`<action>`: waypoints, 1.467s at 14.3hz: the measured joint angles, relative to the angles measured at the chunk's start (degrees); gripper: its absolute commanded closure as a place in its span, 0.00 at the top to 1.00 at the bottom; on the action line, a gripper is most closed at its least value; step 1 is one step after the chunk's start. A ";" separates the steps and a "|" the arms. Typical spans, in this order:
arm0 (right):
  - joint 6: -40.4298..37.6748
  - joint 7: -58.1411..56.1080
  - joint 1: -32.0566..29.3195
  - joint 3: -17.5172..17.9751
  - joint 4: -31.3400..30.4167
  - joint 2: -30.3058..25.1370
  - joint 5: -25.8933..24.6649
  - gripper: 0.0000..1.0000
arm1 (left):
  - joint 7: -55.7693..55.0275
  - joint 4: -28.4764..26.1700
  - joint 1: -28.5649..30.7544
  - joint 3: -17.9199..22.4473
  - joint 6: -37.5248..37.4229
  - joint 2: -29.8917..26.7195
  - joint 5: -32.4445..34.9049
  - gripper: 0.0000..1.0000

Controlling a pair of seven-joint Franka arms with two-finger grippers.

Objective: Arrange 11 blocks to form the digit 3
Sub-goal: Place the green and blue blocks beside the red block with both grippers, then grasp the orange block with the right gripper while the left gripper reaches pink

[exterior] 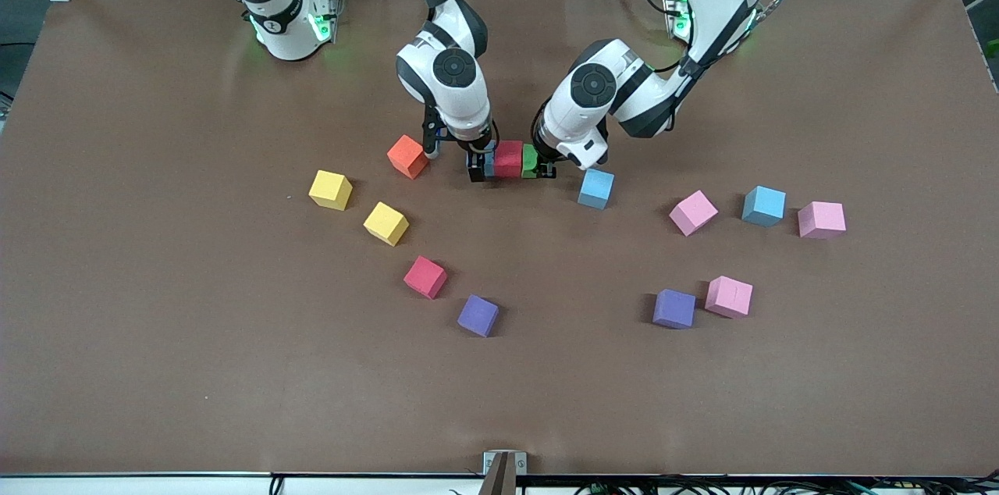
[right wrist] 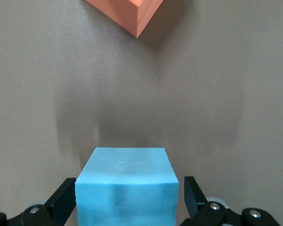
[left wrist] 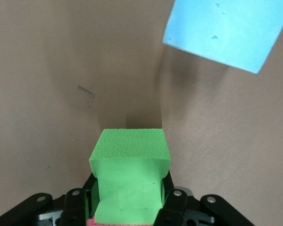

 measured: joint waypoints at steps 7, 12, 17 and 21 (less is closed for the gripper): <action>-10.13 -1.33 -0.01 -0.16 2.69 -3.68 0.00 1.00 | -0.02 0.64 0.00 0.06 0.00 0.96 0.56 0.46; -18.09 -16.70 -3.19 -1.19 1.84 -11.30 -0.05 1.00 | -0.28 0.74 -0.24 -0.03 0.00 1.46 2.86 1.00; -18.26 -41.02 -6.71 -1.33 -8.51 -19.35 -0.88 1.00 | -0.49 0.77 -0.85 -0.08 0.00 1.84 5.25 1.00; -8.93 -53.61 -6.83 -1.28 -18.09 -21.37 -1.46 1.00 | -0.49 1.39 -1.27 -0.35 -0.12 1.81 5.64 1.00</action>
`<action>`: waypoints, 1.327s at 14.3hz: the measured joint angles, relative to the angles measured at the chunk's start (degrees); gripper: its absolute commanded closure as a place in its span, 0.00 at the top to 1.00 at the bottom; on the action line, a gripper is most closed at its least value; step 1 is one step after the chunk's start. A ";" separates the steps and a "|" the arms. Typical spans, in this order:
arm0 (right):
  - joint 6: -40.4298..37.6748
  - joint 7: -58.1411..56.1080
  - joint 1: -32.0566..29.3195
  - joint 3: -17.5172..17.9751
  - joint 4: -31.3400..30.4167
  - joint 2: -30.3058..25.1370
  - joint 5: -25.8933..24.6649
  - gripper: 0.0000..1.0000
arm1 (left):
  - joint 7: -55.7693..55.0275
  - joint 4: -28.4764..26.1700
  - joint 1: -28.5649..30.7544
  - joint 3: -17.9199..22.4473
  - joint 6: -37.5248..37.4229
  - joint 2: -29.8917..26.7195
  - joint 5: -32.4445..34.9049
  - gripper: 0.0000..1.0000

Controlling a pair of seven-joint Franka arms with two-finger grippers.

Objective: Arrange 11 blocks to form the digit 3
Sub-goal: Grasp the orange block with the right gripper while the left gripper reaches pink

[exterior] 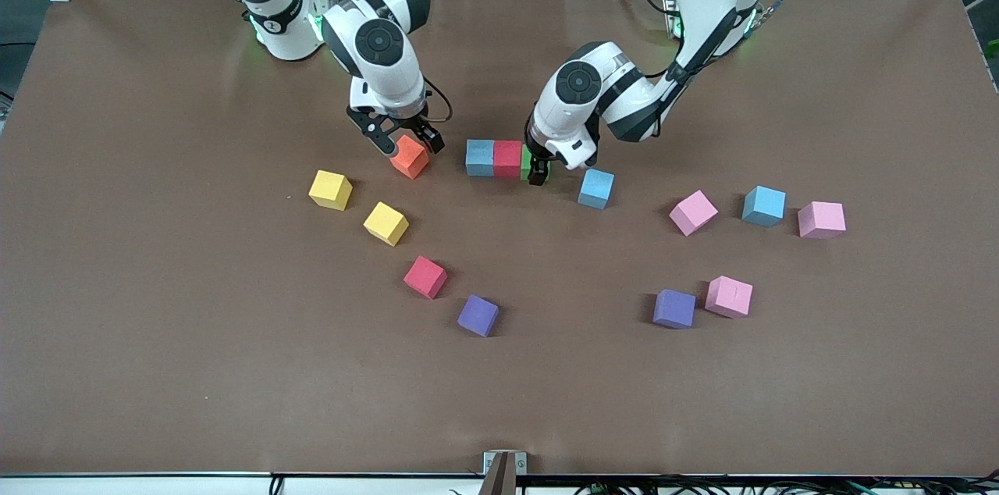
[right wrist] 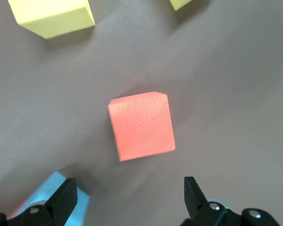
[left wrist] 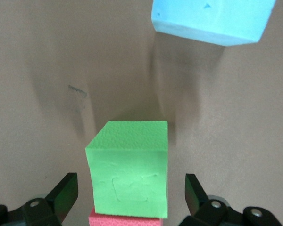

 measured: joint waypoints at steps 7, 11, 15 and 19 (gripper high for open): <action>10.03 -10.23 -2.61 -0.08 -5.19 0.56 -0.44 1.00 | 0.20 3.71 -0.16 -0.99 -7.21 -3.56 0.15 1.00; 14.27 -11.55 -2.79 -0.07 -5.71 4.27 -0.59 0.90 | 4.65 11.14 0.23 -0.96 -16.07 -5.02 0.15 1.00; 15.27 -14.39 -3.14 -0.07 -5.68 6.63 -0.64 0.02 | 13.57 18.71 3.43 -0.48 -23.50 -5.05 0.16 1.00; 15.31 -18.52 -4.43 -0.07 -4.53 6.60 -0.66 0.00 | 24.76 25.54 8.74 -0.37 -29.98 -5.05 1.24 1.00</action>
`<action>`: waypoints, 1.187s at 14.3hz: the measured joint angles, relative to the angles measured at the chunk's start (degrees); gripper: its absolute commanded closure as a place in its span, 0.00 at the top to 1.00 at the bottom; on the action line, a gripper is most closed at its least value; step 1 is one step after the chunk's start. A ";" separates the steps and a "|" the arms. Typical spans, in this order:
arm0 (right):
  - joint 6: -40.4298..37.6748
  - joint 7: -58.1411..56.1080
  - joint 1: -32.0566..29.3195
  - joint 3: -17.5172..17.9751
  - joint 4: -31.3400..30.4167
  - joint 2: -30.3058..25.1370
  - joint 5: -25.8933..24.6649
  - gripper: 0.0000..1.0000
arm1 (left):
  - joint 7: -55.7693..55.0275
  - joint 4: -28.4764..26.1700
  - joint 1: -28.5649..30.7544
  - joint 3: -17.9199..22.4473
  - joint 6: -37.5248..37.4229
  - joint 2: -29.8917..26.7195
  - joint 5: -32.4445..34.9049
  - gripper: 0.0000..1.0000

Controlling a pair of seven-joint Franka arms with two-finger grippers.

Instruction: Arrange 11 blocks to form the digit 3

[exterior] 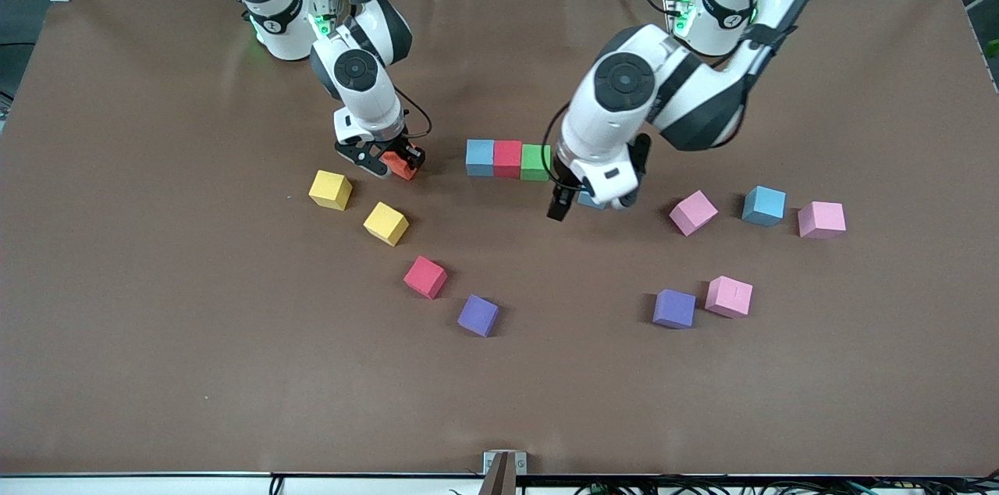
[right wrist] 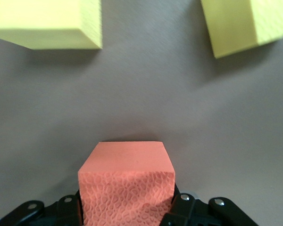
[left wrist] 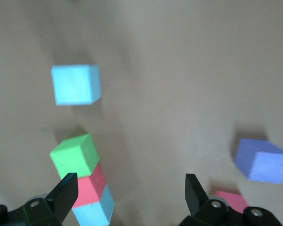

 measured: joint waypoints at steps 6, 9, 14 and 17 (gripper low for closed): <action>-13.83 -11.65 -0.63 -0.01 13.39 0.35 0.00 0.00 | 16.09 6.26 4.73 0.11 -8.06 0.05 3.82 1.00; -20.86 -13.22 -0.67 0.07 24.42 3.94 0.00 0.00 | 26.57 7.82 8.51 0.30 -8.57 0.09 4.29 1.00; -21.20 -22.23 -0.54 0.68 37.52 14.90 0.04 0.01 | 43.24 8.85 15.05 0.39 -10.29 0.25 4.30 1.00; -21.20 -22.80 0.15 1.05 40.25 18.52 0.31 0.01 | 49.45 8.86 16.60 0.41 -10.48 0.86 4.30 1.00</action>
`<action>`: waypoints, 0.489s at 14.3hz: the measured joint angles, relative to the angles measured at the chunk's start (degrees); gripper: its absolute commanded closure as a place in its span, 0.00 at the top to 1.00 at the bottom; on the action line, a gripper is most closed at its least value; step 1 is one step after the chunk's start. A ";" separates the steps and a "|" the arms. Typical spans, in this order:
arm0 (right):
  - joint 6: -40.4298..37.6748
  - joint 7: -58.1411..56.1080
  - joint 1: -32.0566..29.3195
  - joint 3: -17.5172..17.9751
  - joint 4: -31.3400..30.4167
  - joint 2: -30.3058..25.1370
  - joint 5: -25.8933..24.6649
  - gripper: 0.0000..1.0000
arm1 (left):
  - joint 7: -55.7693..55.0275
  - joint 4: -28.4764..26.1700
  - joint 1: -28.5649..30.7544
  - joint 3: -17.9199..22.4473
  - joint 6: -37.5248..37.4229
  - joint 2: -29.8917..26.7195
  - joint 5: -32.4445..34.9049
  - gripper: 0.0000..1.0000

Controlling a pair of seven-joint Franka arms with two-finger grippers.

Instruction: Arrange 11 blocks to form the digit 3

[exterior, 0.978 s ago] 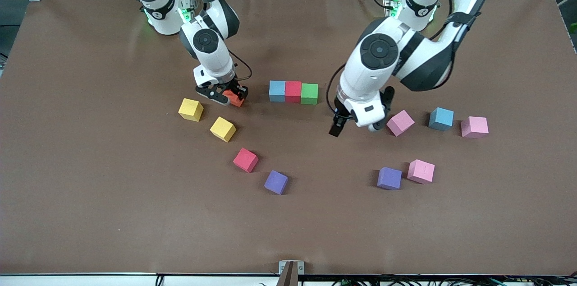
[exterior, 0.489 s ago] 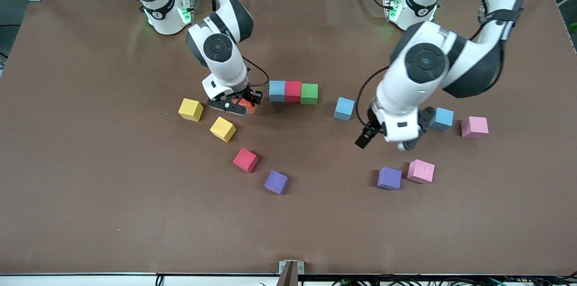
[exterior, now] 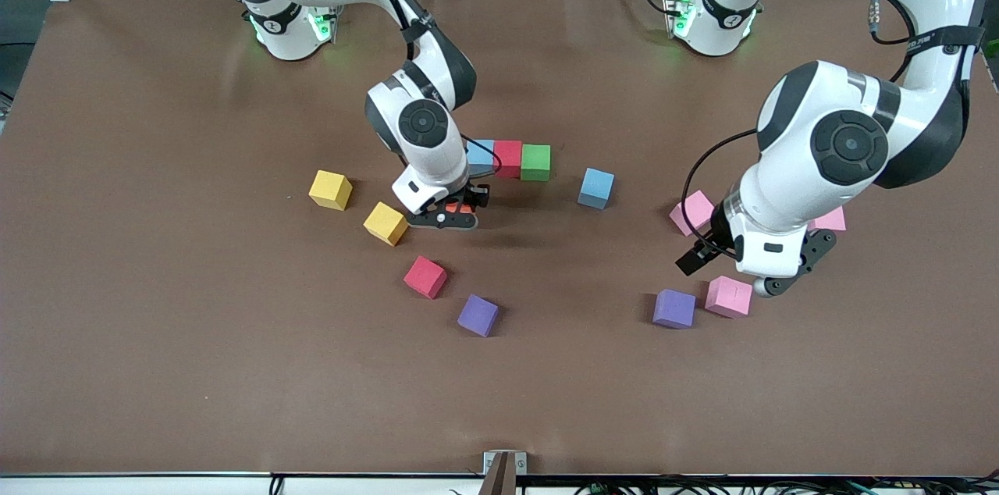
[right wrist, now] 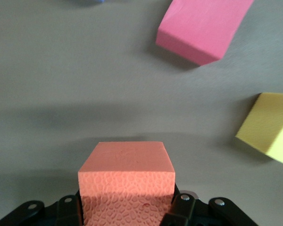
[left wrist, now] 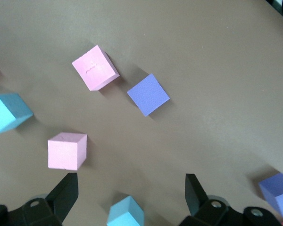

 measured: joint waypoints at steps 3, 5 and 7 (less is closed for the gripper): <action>0.02 0.00 1.22 0.17 0.16 1.29 2.07 0.01 | 4.64 0.04 0.61 0.01 -0.01 0.54 1.57 1.00; 0.02 0.00 1.99 0.22 0.16 1.52 2.75 0.01 | 6.50 0.06 0.66 0.00 -0.04 1.08 2.49 1.00; 0.02 0.17 2.78 0.24 0.16 1.97 2.99 0.01 | 7.06 0.06 0.62 -0.05 -0.04 1.75 2.61 1.00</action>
